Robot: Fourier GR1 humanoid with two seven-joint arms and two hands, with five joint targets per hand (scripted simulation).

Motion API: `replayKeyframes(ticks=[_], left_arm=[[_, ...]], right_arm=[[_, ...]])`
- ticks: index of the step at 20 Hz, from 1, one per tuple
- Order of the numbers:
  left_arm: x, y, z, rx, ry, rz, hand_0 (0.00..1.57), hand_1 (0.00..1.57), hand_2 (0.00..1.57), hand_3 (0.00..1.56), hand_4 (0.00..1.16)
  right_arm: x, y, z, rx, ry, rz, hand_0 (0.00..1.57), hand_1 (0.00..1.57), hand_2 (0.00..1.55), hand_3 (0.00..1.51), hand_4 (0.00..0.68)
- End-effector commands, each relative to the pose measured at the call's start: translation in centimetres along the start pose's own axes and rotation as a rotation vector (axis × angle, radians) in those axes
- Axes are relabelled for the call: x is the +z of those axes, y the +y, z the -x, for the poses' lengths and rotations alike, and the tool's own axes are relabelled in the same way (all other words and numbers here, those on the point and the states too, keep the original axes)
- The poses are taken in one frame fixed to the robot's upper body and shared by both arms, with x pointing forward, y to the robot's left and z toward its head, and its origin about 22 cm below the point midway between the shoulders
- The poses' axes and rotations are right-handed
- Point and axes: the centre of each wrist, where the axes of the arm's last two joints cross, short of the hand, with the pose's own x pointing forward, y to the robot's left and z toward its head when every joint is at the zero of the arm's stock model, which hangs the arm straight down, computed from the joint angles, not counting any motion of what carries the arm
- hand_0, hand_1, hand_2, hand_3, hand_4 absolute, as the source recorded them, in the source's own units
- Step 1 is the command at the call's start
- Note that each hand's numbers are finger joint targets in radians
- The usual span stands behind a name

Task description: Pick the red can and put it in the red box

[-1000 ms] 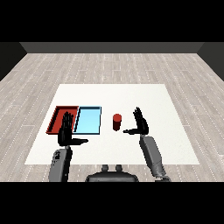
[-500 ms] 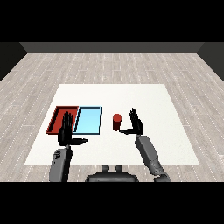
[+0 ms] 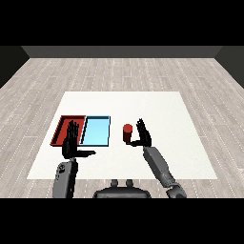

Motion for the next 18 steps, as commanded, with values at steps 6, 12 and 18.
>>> replayKeyframes(ticks=[6, 12, 18], left_arm=[[1.2, 1.4, 0.8, 0.006, -0.022, 0.003, 0.00, 0.00, 0.00, 0.00, 0.00], [0.3, 0.1, 1.4, 0.024, 0.006, 0.011, 0.00, 0.00, 0.00, 0.00, 0.00], [-1.0, -1.3, 0.5, 0.002, -0.023, 0.023, 0.00, 0.00, 0.00, 0.00, 0.00]], right_arm=[[-2.2, 1.3, 1.3, 0.017, 0.031, -0.002, 0.00, 0.00, 0.00, 0.00, 0.000], [-2.4, 1.4, 0.9, 0.019, 0.046, 0.035, 0.00, 0.00, 0.00, 0.00, 0.000], [-2.6, 0.6, 0.8, 0.016, 0.072, 0.020, 0.00, 0.00, 0.00, 0.00, 0.000]])
